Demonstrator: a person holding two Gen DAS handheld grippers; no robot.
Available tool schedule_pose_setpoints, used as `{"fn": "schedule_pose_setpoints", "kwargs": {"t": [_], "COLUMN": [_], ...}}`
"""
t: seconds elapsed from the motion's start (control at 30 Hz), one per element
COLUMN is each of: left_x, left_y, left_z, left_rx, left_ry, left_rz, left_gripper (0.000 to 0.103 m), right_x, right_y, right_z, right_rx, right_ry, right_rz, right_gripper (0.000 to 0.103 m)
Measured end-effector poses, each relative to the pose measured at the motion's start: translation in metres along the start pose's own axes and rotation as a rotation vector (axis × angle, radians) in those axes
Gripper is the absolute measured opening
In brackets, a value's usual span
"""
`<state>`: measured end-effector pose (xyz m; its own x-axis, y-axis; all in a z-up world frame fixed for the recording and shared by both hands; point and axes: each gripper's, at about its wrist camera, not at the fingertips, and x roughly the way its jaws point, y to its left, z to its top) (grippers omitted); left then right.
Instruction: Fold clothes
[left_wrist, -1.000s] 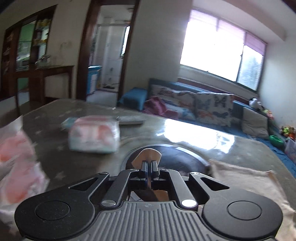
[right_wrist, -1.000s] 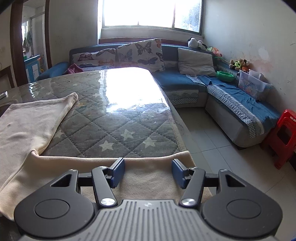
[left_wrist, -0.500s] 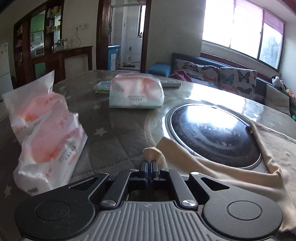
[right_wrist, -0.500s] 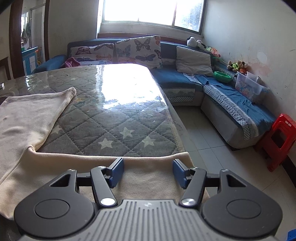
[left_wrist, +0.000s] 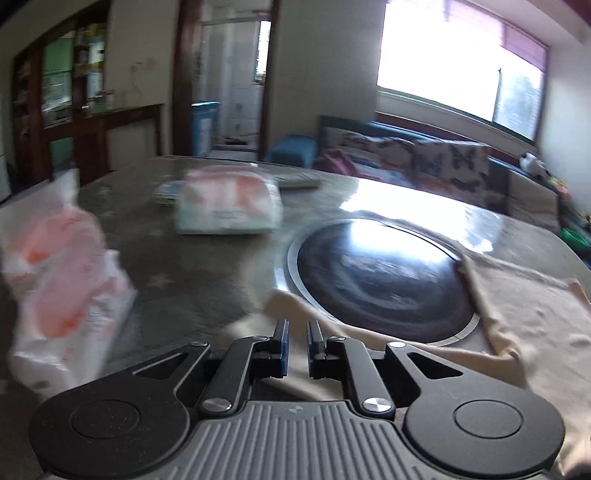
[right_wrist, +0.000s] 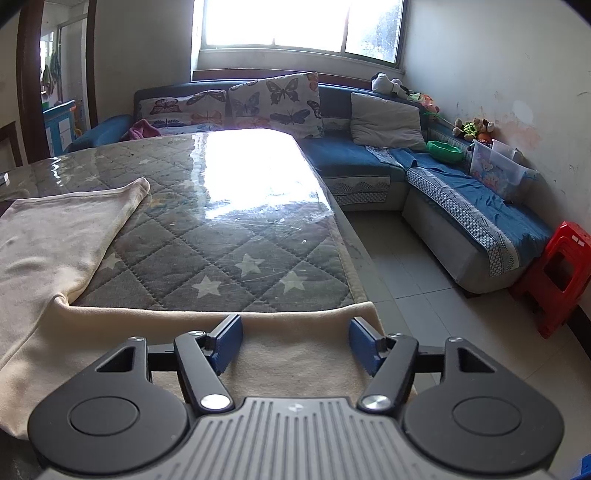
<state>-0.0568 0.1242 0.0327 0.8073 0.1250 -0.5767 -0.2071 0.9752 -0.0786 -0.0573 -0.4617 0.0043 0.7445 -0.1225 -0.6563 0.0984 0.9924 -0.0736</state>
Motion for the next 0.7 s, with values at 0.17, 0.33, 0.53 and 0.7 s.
{"fn": "schedule_pose_setpoints", "kwargs": {"t": [0.17,0.33,0.53,0.7], "left_x": [0.024,0.028,0.017,0.008], "left_y": [-0.021,-0.001,-0.005,-0.066], "left_z": [-0.003,0.0,0.014,0.021], "left_rx": [0.044,0.016,-0.021,0.03], "left_ry": [0.027,0.019,0.023,0.019], "left_rz": [-0.003,0.129,0.092,-0.204], "left_gripper": [0.011,0.012,0.011,0.011], "right_x": [0.0,0.0,0.0,-0.001], "right_y": [-0.002,-0.003,-0.004,-0.003], "right_z": [-0.001,-0.002,-0.003,-0.004], "right_rx": [0.008,0.007,0.011,0.012], "right_ry": [-0.001,-0.005,-0.014,-0.018], "right_rz": [0.002,0.005,0.005,0.0], "right_gripper": [0.068,0.07,0.072,0.073]}}
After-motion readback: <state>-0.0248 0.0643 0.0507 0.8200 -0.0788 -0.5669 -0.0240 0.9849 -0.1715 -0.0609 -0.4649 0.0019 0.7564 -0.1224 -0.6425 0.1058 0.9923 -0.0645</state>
